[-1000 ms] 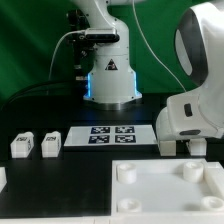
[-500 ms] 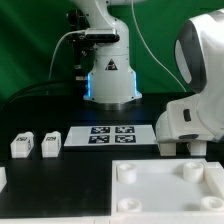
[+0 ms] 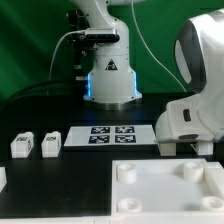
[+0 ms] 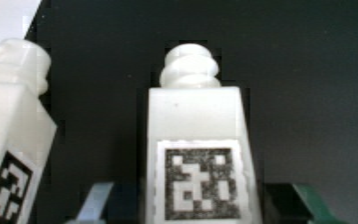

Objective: Assemble one leg

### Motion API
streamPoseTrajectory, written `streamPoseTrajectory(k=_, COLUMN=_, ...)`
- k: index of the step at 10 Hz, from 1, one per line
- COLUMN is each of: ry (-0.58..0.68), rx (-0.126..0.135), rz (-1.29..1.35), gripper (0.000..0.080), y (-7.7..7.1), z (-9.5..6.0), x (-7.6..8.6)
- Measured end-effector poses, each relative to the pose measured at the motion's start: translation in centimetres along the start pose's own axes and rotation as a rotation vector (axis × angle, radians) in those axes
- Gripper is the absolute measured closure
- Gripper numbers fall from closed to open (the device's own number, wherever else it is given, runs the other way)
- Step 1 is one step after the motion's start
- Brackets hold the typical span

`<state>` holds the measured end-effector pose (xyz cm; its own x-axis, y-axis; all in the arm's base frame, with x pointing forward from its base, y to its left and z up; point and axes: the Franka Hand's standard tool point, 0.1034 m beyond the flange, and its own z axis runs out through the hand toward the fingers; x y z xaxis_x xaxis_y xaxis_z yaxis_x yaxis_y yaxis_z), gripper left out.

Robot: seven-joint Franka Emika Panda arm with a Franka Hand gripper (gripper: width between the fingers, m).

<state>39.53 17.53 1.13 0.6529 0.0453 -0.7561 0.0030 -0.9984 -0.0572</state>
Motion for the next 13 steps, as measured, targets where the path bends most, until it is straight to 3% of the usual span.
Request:
streamPoseTrajectory(k=6, ry=0.0, rx=0.0, rz=0.0, gripper=0.0511, y=0.0, z=0.0, x=0.0)
streamPoseTrajectory(k=7, ry=0.008, rx=0.001, rz=-0.027, gripper=0.0509, y=0.2, z=-0.7, x=0.1)
streamPoseTrajectory(k=8, ry=0.034, rx=0.013, rz=-0.056, gripper=0.0509, y=0.8, z=-3.8, x=-0.4)
streamPoseTrajectory(k=10, ry=0.088, rx=0.026, rz=-0.052, gripper=0.0509, y=2.0, z=-7.7, x=-1.7)
streamPoseTrajectory(k=11, ry=0.241, rx=0.031, rz=-0.063, gripper=0.0509, y=2.1, z=-10.3, x=-1.4)
streamPoseTrajectory(k=12, ry=0.33, rx=0.027, rz=-0.059, gripper=0.0509, y=2.5, z=-11.3, x=-2.5)
streamPoseTrajectory(k=13, ry=0.477, rx=0.031, rz=-0.057, gripper=0.0509, y=2.4, z=-11.8, x=-1.9)
